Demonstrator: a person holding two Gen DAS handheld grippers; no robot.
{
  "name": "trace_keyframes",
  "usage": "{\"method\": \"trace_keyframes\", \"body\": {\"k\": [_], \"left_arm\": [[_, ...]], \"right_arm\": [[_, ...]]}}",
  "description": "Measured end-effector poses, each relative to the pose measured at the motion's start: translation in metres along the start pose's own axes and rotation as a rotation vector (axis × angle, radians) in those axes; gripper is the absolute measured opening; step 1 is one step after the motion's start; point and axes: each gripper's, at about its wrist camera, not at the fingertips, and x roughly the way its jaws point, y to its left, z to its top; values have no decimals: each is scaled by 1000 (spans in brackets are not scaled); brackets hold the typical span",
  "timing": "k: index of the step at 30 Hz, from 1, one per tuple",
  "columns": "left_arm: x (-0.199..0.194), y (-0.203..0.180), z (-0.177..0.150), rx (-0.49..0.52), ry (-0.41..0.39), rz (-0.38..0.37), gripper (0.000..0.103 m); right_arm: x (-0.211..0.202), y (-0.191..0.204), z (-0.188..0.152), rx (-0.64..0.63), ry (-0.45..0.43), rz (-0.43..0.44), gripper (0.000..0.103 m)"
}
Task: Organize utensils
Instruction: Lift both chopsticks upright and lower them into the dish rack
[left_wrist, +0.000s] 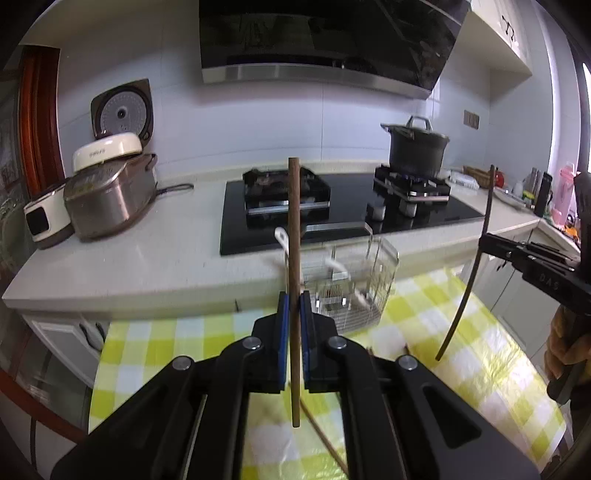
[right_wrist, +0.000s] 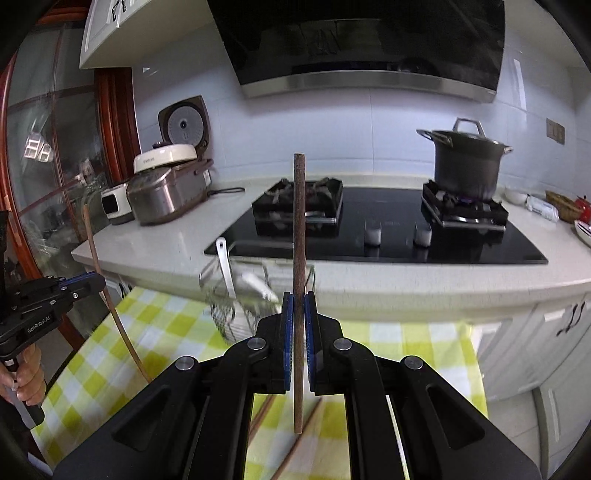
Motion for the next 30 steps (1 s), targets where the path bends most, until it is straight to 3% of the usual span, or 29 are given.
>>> {"method": "trace_keyframes", "body": {"k": [20, 30], "left_arm": [[22, -12, 153, -35, -123, -45, 6], [74, -10, 146, -85, -113, -43, 6]], "right_arm": [[47, 15, 115, -53, -89, 38, 8], [92, 19, 113, -74, -82, 56, 8]]}}
